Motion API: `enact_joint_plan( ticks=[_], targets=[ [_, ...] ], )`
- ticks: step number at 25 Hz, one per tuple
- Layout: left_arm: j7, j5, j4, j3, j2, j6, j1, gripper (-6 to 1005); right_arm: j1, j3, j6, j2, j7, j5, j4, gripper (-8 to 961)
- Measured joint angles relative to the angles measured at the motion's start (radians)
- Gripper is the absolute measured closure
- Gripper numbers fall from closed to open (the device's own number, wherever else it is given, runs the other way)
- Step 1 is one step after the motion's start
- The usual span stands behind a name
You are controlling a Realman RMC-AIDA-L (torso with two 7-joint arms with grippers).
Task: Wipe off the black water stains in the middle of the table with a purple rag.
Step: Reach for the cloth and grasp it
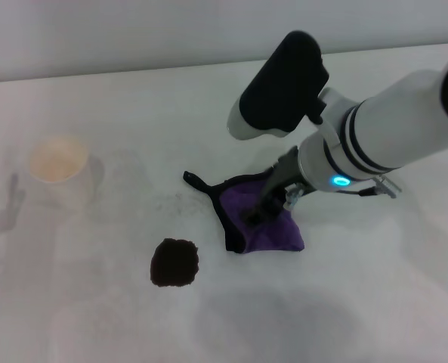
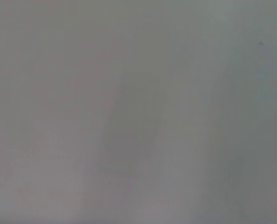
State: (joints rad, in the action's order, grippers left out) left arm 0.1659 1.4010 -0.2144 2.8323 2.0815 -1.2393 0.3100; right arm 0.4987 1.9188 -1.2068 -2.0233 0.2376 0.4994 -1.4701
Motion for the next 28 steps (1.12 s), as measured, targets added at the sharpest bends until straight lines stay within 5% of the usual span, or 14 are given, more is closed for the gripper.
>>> enact_joint_plan(
  ticks=[28],
  targets=[
    [0.003,-0.018,0.012,0.009,-0.003,0.005,0.034,137,0.125,0.043,0.082,-0.003,-0.012,0.072,0.255,352]
  ],
)
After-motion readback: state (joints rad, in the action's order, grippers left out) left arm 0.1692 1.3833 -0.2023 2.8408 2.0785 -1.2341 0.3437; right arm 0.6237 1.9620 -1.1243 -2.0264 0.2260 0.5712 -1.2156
